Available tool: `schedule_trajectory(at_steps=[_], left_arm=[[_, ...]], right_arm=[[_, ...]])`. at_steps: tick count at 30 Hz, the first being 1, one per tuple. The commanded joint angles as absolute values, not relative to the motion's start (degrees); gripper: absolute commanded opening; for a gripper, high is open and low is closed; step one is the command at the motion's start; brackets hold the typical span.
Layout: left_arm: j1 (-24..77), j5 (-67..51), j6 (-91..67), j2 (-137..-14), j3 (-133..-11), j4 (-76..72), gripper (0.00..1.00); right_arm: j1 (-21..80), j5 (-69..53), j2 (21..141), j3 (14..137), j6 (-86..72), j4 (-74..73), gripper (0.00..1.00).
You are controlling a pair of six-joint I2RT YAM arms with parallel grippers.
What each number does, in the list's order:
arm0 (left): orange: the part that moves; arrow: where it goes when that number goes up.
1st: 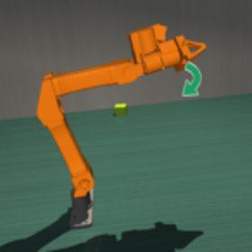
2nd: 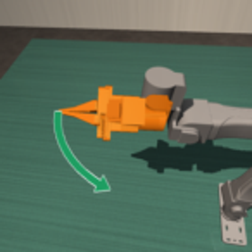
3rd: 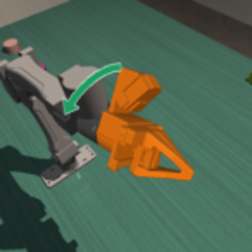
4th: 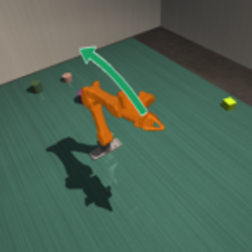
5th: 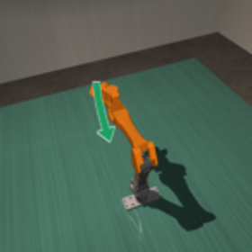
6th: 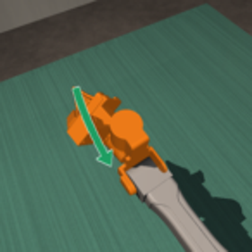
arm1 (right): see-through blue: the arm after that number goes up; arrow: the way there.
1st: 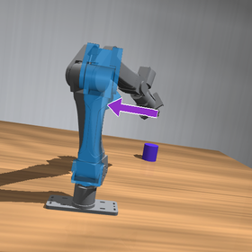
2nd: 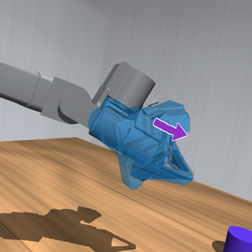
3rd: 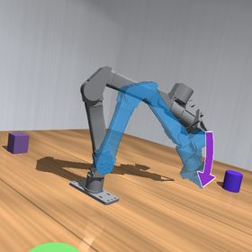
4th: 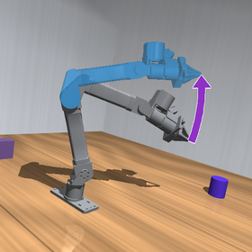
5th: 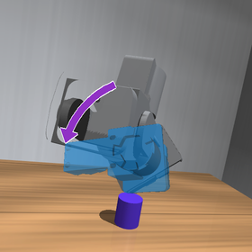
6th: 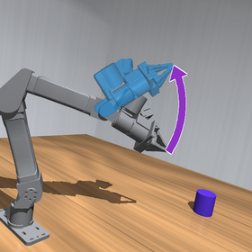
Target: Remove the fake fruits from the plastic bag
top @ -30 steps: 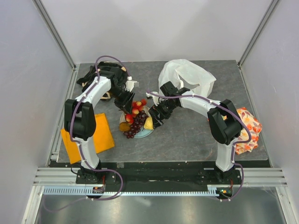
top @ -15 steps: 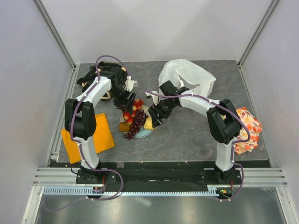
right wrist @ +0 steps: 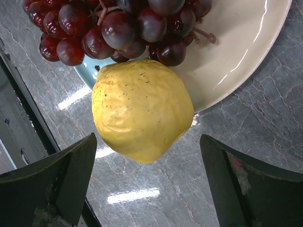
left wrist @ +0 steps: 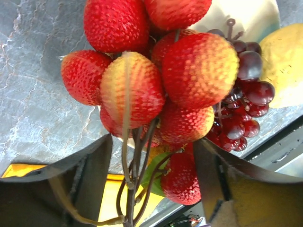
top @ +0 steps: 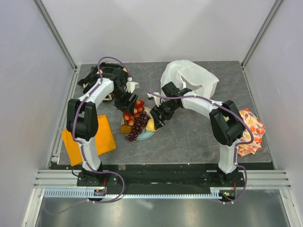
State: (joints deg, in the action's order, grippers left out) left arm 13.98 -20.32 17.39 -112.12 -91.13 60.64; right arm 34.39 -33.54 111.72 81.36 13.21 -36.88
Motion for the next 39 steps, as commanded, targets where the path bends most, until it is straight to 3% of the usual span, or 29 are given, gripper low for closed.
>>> schedule_trajectory(at_steps=[1, 4, 6, 32, 39], left_arm=[[14.1, -19.2, 15.2, -112.0, -90.8, 57.8, 0.78], [14.1, -20.2, 15.0, -112.1, -90.9, 57.8, 0.8], [14.1, -20.2, 15.1, -111.9, -90.8, 57.8, 0.99], [13.8, -25.2, 15.8, -109.2, -94.3, 58.6, 0.99], [13.4, -20.5, 13.1, -107.1, -94.0, 56.0, 0.99]], right_arm=[[34.7, -33.7, 112.1, 83.0, 12.8, -36.2, 0.98], [34.8, -33.7, 112.2, 83.2, 12.8, -36.4, 0.98], [34.8, -33.7, 112.1, 83.3, 12.9, -36.3, 0.98], [34.7, -33.3, 112.1, 84.8, 13.7, -37.1, 0.98], [34.5, -32.8, 112.1, 86.4, 14.7, -38.1, 0.98]])
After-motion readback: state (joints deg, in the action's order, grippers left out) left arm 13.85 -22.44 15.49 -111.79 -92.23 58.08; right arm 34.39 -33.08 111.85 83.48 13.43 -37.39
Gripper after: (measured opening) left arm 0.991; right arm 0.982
